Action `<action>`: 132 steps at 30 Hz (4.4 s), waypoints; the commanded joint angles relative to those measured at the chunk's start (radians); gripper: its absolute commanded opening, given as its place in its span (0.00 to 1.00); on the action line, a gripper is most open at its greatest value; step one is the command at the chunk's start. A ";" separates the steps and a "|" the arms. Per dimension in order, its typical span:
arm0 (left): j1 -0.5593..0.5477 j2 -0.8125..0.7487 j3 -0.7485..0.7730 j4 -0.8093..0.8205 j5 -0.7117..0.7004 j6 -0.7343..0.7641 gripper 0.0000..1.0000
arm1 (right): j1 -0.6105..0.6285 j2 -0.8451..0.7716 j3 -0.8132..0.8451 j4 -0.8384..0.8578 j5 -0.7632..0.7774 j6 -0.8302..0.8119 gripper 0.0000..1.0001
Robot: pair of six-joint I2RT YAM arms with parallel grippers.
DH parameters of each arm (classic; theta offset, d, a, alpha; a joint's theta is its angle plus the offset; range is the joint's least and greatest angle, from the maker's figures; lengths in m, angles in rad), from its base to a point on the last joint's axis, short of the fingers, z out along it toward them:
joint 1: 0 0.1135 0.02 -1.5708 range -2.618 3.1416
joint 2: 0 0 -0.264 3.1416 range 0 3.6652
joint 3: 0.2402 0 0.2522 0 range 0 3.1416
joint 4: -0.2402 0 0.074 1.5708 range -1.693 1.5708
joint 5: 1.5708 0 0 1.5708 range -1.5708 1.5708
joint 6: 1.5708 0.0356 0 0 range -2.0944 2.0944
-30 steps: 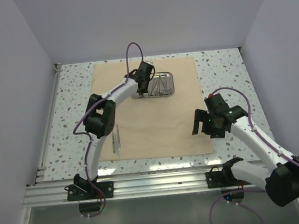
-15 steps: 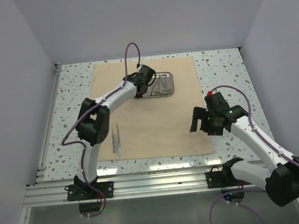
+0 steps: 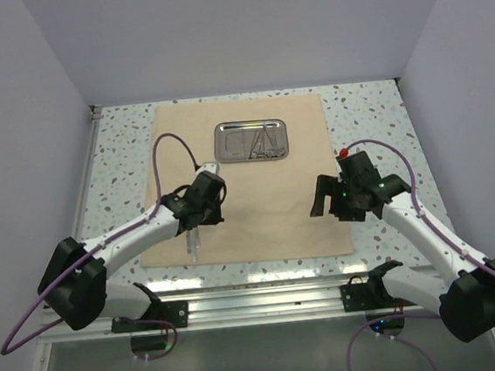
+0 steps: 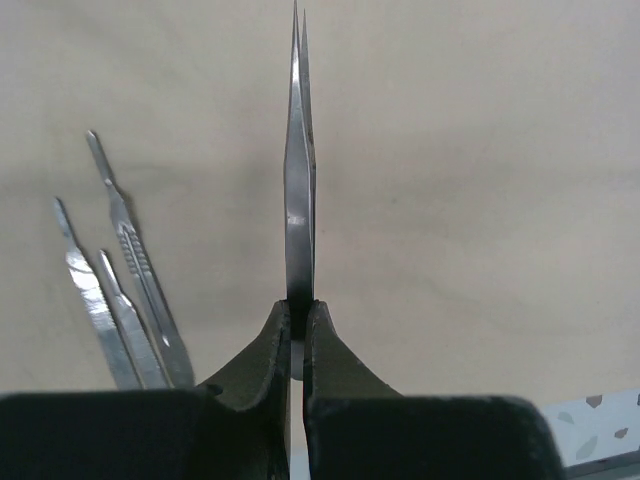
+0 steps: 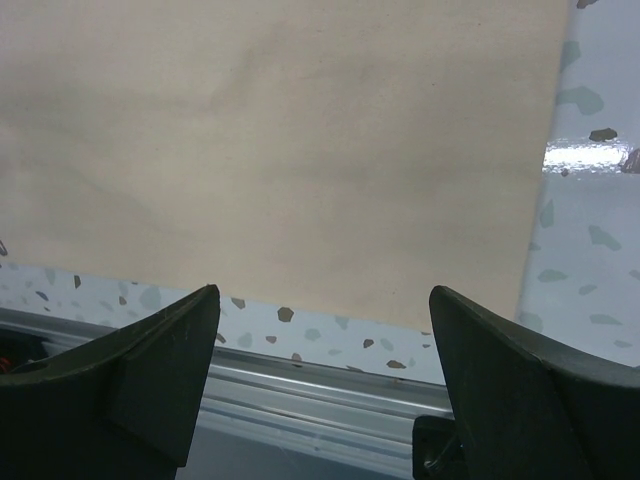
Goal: Open and lay out the surgical kit
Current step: Place the medical item in the surgical kit, then pick up the medical item from the container, then place the medical item in the surgical kit.
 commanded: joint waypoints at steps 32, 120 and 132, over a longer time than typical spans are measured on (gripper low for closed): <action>-0.115 0.150 0.313 -0.030 -0.114 -0.113 0.59 | -0.002 -0.077 -0.022 -0.024 -0.001 0.028 0.89; -0.047 0.038 -0.001 0.058 -0.120 -0.123 0.00 | -0.002 0.096 0.020 0.082 -0.056 -0.016 0.88; -0.108 0.059 -0.099 0.164 -0.080 -0.227 0.00 | -0.002 0.015 -0.032 0.039 -0.043 -0.021 0.89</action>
